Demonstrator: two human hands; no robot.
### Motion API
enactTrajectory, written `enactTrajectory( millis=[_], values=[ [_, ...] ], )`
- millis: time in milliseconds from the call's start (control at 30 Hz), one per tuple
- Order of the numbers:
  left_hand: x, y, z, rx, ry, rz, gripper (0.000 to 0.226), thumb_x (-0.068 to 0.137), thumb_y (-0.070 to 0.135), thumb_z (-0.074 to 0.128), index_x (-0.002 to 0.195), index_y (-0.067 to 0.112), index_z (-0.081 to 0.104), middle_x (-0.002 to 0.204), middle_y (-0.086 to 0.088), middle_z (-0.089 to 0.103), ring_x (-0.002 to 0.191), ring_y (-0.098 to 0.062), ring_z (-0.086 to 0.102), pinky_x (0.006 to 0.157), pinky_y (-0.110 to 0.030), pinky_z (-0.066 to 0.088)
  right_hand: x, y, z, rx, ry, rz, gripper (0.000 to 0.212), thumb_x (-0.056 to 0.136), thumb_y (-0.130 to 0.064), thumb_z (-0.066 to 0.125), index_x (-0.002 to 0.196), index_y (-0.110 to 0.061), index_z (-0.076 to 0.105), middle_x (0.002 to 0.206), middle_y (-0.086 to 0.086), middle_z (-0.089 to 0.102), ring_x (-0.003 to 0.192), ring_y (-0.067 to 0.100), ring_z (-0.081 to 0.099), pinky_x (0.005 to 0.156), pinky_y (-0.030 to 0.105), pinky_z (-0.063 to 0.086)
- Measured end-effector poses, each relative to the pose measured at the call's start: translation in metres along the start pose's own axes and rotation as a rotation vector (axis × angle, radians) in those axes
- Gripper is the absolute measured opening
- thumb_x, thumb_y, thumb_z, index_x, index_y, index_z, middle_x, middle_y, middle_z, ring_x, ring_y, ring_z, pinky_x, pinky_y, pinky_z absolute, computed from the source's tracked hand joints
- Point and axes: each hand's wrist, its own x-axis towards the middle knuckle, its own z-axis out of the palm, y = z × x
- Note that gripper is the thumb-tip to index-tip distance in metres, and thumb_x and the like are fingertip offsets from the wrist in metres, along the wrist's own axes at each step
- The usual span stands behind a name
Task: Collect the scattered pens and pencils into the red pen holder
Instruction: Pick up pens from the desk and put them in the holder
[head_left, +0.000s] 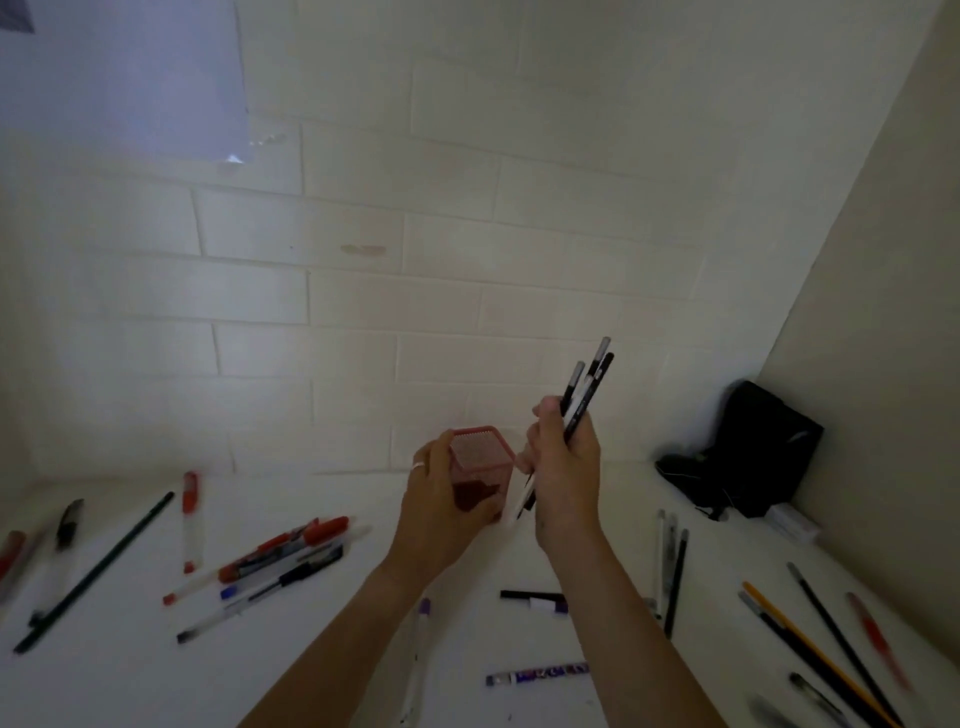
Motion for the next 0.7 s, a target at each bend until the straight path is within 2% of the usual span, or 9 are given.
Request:
enactTrajectory(
  millis=[67,133,200,267,367,467,533,600,700],
  values=[
    [0.006,-0.01,0.006,-0.013,-0.006,-0.002,0.094,0.076,0.034,0.08,0.153,0.023,0.028,0.146,0.001,0.043,0.131,-0.015,0.046,0.105,-0.026,0.044,0.012,-0.003,0.007,0.124,0.039,0.049,0.031,0.098,-0.035,0.06,0.074,-0.016,0.054,0.052,-0.006,0.036,0.044,0.008,0.03,0.043,0.025,0.029],
    [0.008,-0.015,0.007,-0.054,0.027,-0.009,0.086,0.081,0.021,0.079,0.152,0.022,0.03,0.145,0.001,0.045,0.131,-0.015,0.048,0.107,-0.028,0.043,0.024,-0.005,0.016,0.235,0.064,0.092,0.041,0.094,-0.038,0.065,0.063,-0.02,0.044,0.05,-0.006,0.031,0.041,0.008,0.026,0.04,0.024,0.027],
    [0.008,-0.019,0.004,-0.082,0.044,0.009,0.079,0.08,0.014,0.078,0.146,0.027,0.036,0.141,0.005,0.048,0.125,-0.012,0.052,0.104,-0.031,0.048,0.037,-0.005,0.026,0.319,0.066,0.098,0.047,0.093,-0.039,0.066,0.057,-0.023,0.041,0.05,-0.004,0.029,0.042,0.01,0.025,0.041,0.026,0.028],
    [0.008,-0.02,0.002,-0.092,0.012,0.034,0.078,0.077,0.011,0.077,0.142,0.033,0.039,0.137,0.009,0.049,0.12,-0.006,0.053,0.101,-0.029,0.05,0.047,0.0,0.034,0.288,0.044,0.075,0.05,0.094,-0.041,0.064,0.052,-0.023,0.043,0.049,-0.003,0.033,0.043,0.013,0.03,0.046,0.028,0.036],
    [0.005,-0.021,0.002,-0.11,-0.021,0.045,0.078,0.076,0.009,0.075,0.142,0.034,0.04,0.135,0.012,0.05,0.118,-0.001,0.055,0.1,-0.029,0.052,0.052,0.021,0.044,-0.015,-0.032,0.066,0.048,0.096,-0.042,0.061,0.057,-0.015,0.052,0.051,0.003,0.048,0.05,0.016,0.051,0.061,0.031,0.052],
    [0.004,-0.022,0.003,-0.163,-0.032,0.038,0.08,0.079,0.004,0.072,0.143,0.038,0.038,0.137,0.013,0.049,0.117,0.005,0.055,0.096,-0.022,0.053,0.05,0.043,0.047,-0.26,-0.1,0.156,0.041,0.092,-0.044,0.064,0.067,-0.012,0.062,0.06,0.004,0.065,0.06,0.018,0.064,0.072,0.04,0.057],
    [0.005,-0.023,0.004,-0.18,-0.034,0.033,0.081,0.081,0.004,0.071,0.146,0.036,0.036,0.139,0.013,0.048,0.12,0.003,0.054,0.099,-0.023,0.052,0.05,0.045,0.049,-0.337,-0.101,0.172,0.037,0.09,-0.043,0.065,0.067,-0.014,0.066,0.061,0.002,0.069,0.063,0.02,0.069,0.075,0.042,0.06],
    [0.005,-0.022,0.004,-0.171,-0.026,0.034,0.077,0.083,0.006,0.072,0.146,0.033,0.036,0.139,0.01,0.047,0.122,-0.004,0.054,0.102,-0.028,0.051,0.051,0.042,0.048,-0.426,-0.084,0.136,0.035,0.09,-0.04,0.064,0.07,-0.012,0.07,0.065,0.003,0.072,0.067,0.021,0.072,0.071,0.035,0.059],
    [0.004,-0.022,0.004,-0.159,-0.024,0.043,0.073,0.084,0.009,0.071,0.143,0.034,0.037,0.137,0.01,0.047,0.123,-0.007,0.054,0.103,-0.031,0.052,0.052,0.042,0.043,-0.768,-0.035,-0.095,0.041,0.091,-0.043,0.06,0.07,-0.01,0.072,0.071,0.008,0.071,0.063,0.02,0.067,0.057,0.027,0.051]
  ],
)
